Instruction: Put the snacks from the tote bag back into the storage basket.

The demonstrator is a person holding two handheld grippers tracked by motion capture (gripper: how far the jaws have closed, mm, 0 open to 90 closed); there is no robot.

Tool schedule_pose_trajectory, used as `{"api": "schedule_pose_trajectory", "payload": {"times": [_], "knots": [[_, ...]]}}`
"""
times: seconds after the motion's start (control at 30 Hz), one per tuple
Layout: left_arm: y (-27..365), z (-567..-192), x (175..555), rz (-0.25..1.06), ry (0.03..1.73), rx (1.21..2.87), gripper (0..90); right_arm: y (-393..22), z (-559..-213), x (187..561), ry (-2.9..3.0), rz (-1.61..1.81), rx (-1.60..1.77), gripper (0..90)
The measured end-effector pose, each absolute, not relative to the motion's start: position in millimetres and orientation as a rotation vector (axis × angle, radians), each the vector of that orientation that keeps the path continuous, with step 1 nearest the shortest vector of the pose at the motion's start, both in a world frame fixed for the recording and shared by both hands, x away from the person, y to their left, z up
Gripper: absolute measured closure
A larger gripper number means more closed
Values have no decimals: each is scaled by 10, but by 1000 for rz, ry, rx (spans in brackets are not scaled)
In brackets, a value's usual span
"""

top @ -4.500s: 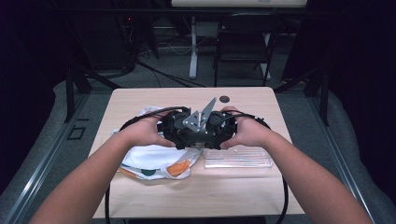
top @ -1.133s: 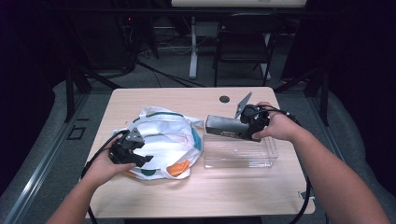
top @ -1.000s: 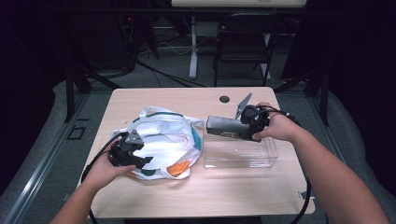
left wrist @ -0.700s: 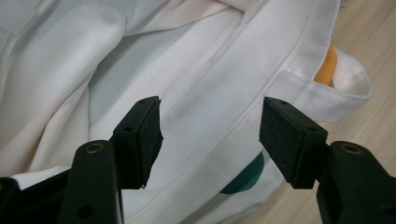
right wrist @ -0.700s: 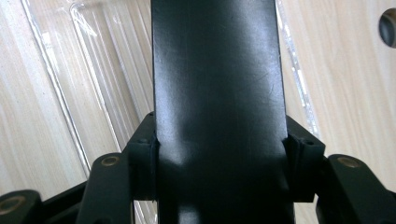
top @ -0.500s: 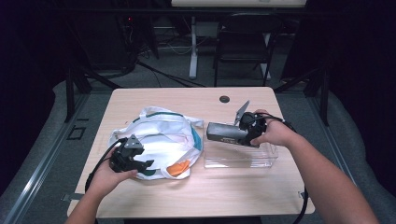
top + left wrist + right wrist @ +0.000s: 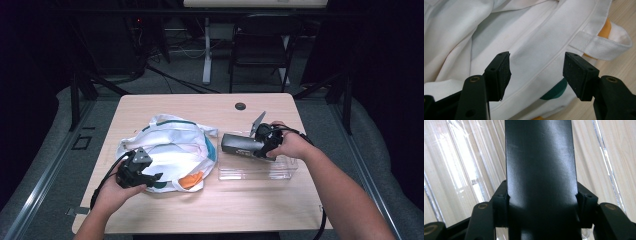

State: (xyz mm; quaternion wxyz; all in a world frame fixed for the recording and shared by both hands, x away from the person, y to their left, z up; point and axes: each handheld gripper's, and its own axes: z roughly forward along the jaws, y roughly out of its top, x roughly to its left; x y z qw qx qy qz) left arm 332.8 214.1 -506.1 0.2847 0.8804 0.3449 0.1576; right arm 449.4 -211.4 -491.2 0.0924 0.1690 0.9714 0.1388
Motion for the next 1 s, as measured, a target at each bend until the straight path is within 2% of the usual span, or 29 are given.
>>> {"api": "schedule_pose_trajectory", "payload": {"times": [0.43, 1.0], "knots": [[2188, -5112, 3257, 439, 922, 2358, 388, -1979, -5052, 4551, 2908, 357, 465, 419], [2211, -5113, 3245, 452, 929, 2350, 388, -2061, -5192, 4613, 2947, 380, 499, 414]]}}
